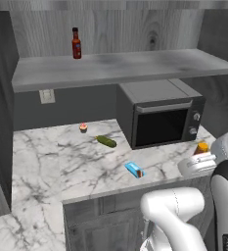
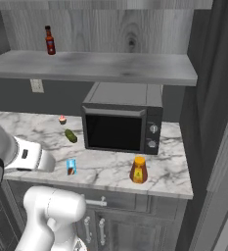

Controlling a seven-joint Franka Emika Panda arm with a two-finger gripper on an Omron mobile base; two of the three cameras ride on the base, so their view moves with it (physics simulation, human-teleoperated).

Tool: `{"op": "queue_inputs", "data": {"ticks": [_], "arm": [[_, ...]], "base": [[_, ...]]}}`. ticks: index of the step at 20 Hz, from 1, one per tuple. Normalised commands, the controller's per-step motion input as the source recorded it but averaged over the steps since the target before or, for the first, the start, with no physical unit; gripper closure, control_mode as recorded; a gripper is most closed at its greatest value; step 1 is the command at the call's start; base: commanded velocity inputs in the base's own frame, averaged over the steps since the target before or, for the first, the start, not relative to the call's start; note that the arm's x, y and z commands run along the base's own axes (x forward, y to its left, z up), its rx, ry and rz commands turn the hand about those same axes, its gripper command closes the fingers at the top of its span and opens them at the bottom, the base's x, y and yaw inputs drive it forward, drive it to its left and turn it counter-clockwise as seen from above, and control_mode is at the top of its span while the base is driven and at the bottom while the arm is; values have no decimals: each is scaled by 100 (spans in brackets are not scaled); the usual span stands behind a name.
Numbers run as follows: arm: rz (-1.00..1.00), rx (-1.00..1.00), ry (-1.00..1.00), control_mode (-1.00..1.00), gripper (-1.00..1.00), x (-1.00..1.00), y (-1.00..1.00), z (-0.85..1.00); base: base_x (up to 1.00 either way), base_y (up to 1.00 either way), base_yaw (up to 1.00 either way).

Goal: Pick the honey bottle and bar from the counter and place them in the cabinets closest to them.

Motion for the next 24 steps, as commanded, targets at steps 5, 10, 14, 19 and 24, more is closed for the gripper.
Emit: {"op": "queue_inputs", "data": {"ticks": [5, 10, 14, 19, 24], "arm": [[0, 0, -2, -100, -100, 18, 8, -20], [0, 0, -1, -100, -100, 13, 10, -19], [0, 0, 0, -100, -100, 12, 2, -22], [0, 0, -2, -100, -100, 4, 0, -31], [1, 0, -8, -100, -100, 9, 1, -42]], "base": [[0, 0, 0], [0, 0, 0], [0, 0, 0], [0, 0, 0], [0, 0, 0]]}}
